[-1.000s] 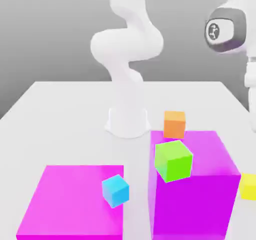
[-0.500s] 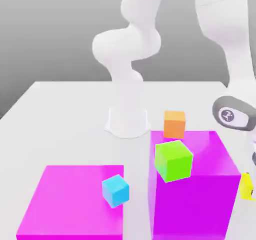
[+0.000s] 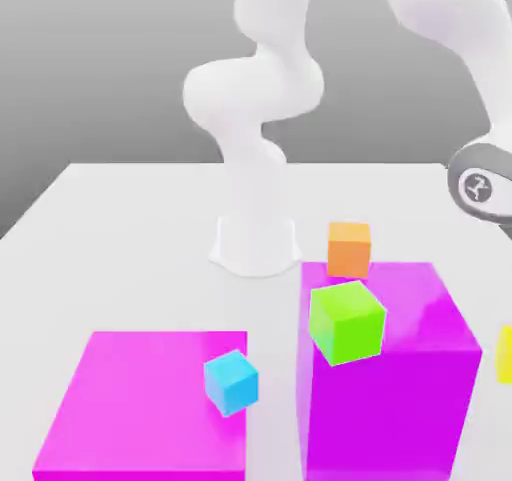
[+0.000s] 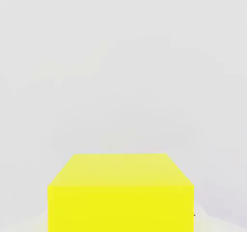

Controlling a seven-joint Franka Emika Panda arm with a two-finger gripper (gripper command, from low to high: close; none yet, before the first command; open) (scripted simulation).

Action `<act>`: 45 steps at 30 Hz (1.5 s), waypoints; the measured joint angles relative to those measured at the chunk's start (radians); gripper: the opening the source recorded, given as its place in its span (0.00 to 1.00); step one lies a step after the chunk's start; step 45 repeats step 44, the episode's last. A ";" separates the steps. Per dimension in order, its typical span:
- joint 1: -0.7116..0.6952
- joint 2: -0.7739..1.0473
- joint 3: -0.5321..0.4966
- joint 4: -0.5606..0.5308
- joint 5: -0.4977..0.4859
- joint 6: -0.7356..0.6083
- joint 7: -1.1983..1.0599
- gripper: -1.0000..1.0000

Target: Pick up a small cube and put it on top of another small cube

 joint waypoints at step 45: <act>-0.269 -0.801 -0.066 -0.428 0.118 -0.284 0.127 1.00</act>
